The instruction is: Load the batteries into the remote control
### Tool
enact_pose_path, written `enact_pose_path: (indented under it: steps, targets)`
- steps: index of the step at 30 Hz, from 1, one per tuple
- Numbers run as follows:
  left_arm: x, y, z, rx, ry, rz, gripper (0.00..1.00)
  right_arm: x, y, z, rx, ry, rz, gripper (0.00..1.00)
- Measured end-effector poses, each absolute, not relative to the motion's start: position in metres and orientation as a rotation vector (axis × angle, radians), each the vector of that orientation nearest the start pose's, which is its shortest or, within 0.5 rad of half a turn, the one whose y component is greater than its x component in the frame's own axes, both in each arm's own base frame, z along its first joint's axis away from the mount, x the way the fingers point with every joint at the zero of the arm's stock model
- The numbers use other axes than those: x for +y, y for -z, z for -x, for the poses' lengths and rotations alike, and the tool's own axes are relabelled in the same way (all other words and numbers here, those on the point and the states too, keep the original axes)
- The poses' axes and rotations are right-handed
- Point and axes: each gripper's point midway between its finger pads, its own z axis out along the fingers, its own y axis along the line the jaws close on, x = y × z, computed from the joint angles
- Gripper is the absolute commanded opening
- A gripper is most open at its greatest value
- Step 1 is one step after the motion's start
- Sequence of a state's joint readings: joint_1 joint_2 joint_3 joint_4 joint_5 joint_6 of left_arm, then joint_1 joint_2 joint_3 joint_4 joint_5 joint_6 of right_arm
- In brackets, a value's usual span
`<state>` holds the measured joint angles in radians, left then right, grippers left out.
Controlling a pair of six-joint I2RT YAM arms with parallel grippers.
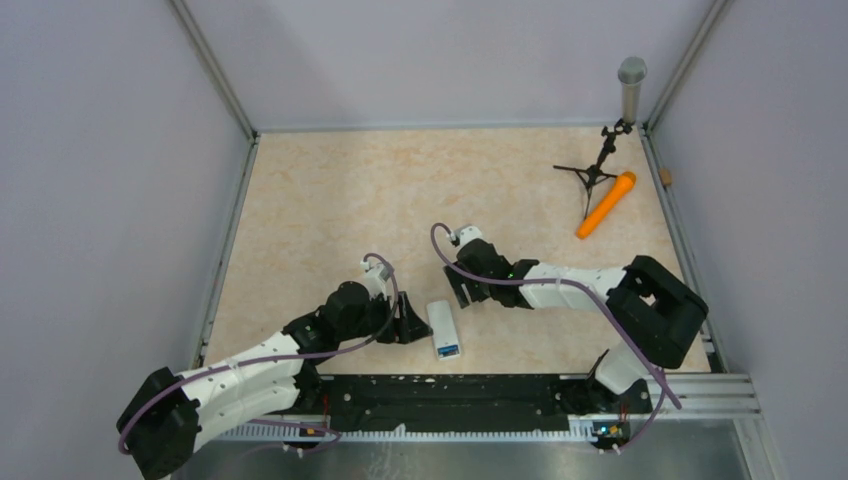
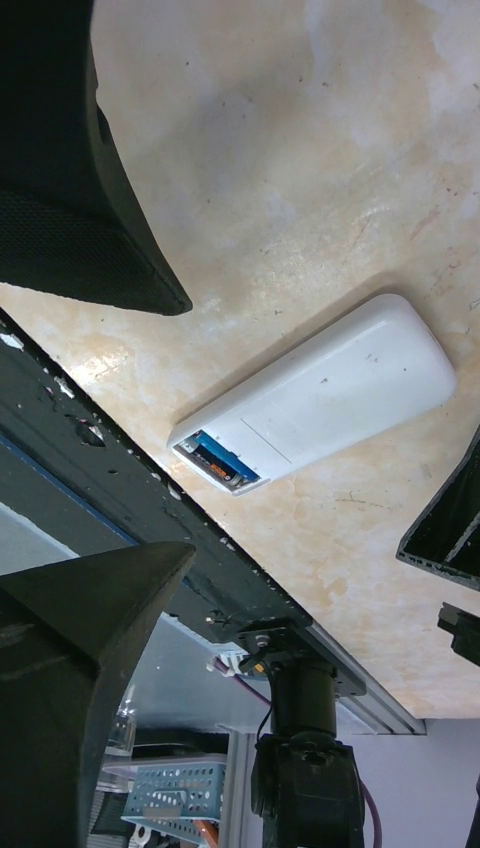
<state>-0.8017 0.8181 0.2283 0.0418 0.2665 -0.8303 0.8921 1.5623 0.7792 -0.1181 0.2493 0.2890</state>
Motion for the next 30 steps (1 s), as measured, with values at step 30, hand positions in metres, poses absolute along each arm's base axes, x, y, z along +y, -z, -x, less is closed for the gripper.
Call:
enact_pose_path:
  steps: [30]
  targets:
    - [-0.2415, -0.0712, -0.1289, 2.365, 1.172, -0.139, 0.9, 0.2579, -0.0211, -0.2549, 2.379, -0.205, 0.551, 0.41]
